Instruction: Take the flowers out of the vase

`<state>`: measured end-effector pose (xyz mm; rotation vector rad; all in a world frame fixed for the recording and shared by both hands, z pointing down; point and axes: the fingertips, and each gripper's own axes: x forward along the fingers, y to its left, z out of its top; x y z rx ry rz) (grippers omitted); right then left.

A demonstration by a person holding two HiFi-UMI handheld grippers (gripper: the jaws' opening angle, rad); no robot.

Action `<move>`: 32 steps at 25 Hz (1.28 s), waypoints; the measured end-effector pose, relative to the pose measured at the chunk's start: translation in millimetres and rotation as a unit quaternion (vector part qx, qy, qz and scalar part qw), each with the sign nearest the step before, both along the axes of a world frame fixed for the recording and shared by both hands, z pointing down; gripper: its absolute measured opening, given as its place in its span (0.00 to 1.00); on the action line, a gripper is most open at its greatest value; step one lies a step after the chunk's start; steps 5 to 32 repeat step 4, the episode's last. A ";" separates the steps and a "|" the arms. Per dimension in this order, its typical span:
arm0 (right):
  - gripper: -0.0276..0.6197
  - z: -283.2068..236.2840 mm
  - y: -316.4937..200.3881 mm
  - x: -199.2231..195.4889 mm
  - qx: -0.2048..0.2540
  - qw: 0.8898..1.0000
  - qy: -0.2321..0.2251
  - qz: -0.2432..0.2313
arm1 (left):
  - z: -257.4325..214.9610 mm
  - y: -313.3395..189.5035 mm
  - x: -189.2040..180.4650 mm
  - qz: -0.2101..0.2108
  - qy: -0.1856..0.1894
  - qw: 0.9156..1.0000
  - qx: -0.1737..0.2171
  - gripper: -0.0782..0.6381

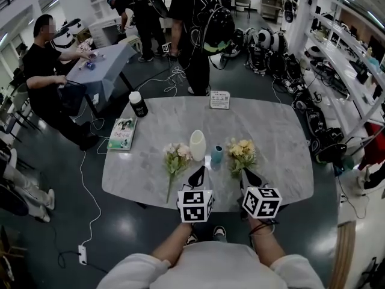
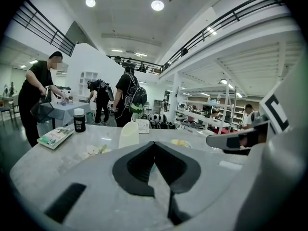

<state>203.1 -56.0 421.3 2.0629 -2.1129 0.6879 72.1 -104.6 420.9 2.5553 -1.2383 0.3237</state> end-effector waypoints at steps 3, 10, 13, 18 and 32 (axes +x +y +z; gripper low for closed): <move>0.05 1.1 2.1 -0.6 -0.003 1.000 0.002 0.002 | 3.0 1.6 -0.5 0.002 0.001 1.000 -0.004 0.12; 0.05 1.3 2.8 -0.8 -0.004 1.000 0.003 0.003 | 3.9 2.1 -0.5 0.003 0.001 1.000 -0.005 0.12; 0.05 1.3 2.8 -0.8 -0.004 1.000 0.003 0.003 | 3.9 2.1 -0.5 0.003 0.001 1.000 -0.005 0.12; 0.05 1.3 2.8 -0.8 -0.004 1.000 0.003 0.003 | 3.9 2.1 -0.5 0.003 0.001 1.000 -0.005 0.12; 0.05 1.3 2.8 -0.8 -0.004 1.000 0.003 0.003 | 3.9 2.1 -0.5 0.003 0.001 1.000 -0.005 0.12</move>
